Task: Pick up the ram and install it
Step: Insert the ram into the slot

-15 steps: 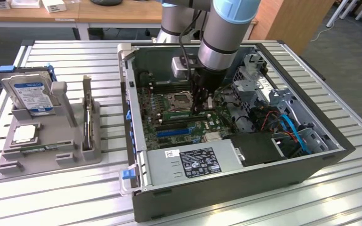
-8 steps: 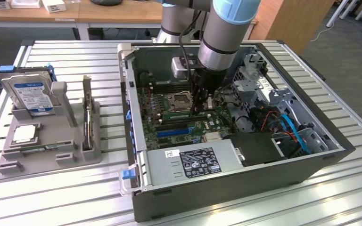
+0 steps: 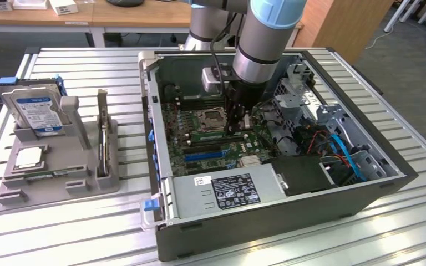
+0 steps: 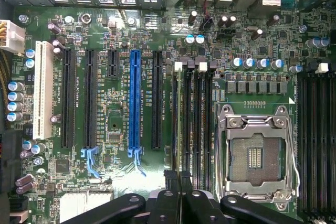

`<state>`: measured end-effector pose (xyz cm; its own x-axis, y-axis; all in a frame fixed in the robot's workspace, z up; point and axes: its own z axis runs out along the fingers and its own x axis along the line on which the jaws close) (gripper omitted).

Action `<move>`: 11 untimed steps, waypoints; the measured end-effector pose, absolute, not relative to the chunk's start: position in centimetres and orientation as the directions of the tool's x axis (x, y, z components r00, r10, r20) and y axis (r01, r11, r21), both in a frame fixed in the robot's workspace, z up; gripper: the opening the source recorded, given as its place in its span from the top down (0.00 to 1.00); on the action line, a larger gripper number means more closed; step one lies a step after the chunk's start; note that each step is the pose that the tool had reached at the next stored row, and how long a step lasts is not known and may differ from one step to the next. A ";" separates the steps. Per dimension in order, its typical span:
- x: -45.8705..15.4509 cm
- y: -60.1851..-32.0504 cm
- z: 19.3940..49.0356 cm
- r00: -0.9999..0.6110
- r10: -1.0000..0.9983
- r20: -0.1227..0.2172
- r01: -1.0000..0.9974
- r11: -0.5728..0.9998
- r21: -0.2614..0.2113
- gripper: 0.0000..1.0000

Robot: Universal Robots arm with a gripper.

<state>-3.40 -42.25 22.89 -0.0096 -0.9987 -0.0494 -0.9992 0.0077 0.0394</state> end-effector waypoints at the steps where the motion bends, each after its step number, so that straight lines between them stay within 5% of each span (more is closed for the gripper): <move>1: -3.4 -42.3 22.9 -0.010 -0.999 -0.049 -0.999 0.008 0.039 0.88; 11: -3.4 -42.3 22.9 -0.010 -0.999 -0.049 -0.999 0.008 0.039 0.88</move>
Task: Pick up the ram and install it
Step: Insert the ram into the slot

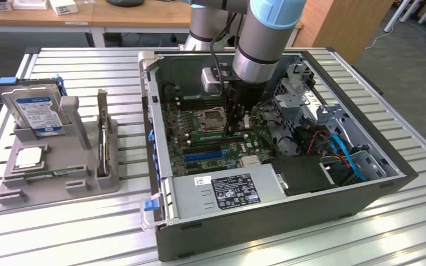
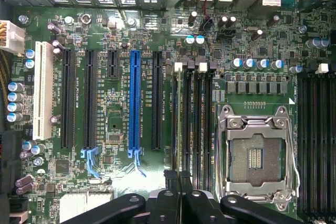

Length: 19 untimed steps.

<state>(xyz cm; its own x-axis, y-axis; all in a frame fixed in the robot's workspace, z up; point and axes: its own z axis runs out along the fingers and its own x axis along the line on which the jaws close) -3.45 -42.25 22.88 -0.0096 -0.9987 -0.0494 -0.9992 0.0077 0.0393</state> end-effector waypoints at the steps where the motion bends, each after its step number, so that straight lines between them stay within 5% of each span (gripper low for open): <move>1: -3.5 -42.3 22.9 -0.010 -0.999 -0.049 -0.999 0.008 0.039 0.88; 19: -3.5 -42.3 22.6 -0.010 -0.999 -0.049 -0.999 0.008 0.039 0.88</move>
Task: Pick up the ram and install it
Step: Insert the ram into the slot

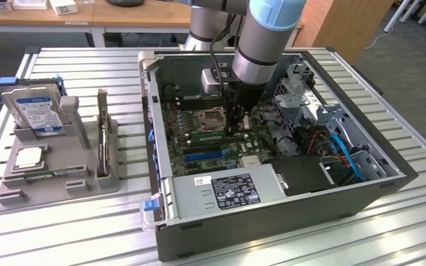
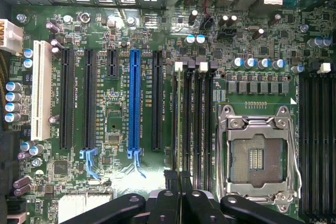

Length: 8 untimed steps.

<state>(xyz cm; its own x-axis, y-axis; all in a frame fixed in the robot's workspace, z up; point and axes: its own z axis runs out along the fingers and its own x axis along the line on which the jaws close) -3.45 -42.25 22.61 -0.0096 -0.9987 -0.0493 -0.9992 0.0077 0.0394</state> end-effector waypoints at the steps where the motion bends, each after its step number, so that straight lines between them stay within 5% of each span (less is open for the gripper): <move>1: -3.5 -42.3 22.6 -0.010 -0.999 -0.049 -0.999 0.008 0.039 0.88; 8: -3.5 -42.2 22.5 -0.010 -0.999 -0.049 -0.999 0.008 0.039 0.88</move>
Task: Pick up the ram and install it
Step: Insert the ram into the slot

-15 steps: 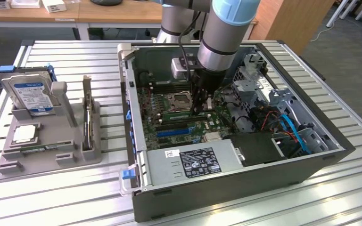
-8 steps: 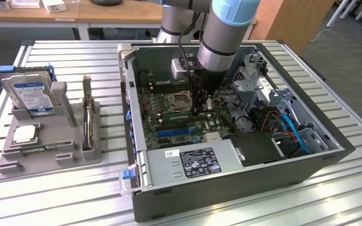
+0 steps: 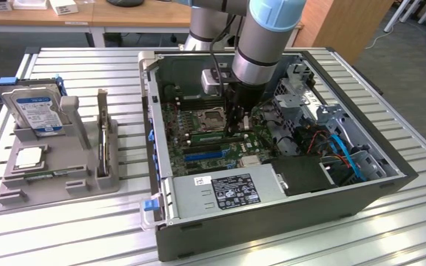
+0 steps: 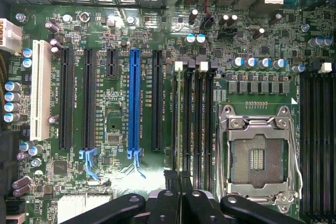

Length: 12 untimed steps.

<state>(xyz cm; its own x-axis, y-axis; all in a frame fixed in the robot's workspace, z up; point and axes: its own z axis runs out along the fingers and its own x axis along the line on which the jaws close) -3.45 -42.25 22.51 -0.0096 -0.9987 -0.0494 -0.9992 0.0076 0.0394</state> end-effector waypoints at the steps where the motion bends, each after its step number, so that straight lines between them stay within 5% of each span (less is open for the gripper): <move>1: -3.4 -42.2 22.5 -0.010 -0.999 -0.049 -0.999 0.008 0.039 0.88; 8: -3.5 -42.3 22.5 -0.010 -0.999 -0.049 -0.999 0.008 0.039 0.69; 12: -3.5 -42.3 22.6 -0.010 -0.999 -0.049 -0.999 0.008 0.039 0.69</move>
